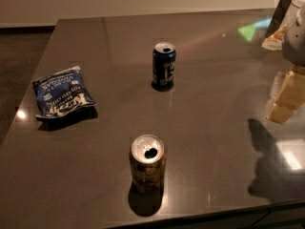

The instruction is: Move pepsi can near orange can

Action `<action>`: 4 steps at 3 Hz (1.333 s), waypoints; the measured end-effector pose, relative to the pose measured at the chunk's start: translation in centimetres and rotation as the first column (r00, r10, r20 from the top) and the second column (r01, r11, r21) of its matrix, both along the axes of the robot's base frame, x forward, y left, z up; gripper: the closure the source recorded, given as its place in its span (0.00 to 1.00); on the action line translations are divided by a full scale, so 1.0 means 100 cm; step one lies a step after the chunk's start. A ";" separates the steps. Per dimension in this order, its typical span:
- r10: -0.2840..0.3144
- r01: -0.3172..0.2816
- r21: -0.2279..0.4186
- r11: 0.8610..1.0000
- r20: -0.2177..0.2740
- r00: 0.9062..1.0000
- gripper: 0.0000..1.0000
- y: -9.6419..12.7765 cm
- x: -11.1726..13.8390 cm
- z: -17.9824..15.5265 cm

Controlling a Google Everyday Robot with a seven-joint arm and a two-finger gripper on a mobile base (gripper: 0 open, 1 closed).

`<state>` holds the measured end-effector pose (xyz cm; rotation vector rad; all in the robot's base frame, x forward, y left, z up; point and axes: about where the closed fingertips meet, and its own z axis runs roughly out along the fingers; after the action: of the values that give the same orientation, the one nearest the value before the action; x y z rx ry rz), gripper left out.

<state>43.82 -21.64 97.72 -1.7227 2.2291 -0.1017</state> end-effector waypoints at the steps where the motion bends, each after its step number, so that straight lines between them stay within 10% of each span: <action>1: 0.000 0.000 0.000 1.000 0.000 1.000 0.00 0.000 0.000 0.000; 4: 0.014 -0.015 0.126 0.992 0.007 1.000 0.00 0.047 0.073 -0.013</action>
Offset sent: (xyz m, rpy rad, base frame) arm 0.0207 0.0158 -0.0076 0.0542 0.0260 -0.0015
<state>51.13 -16.96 96.41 -1.6689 2.1685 0.0364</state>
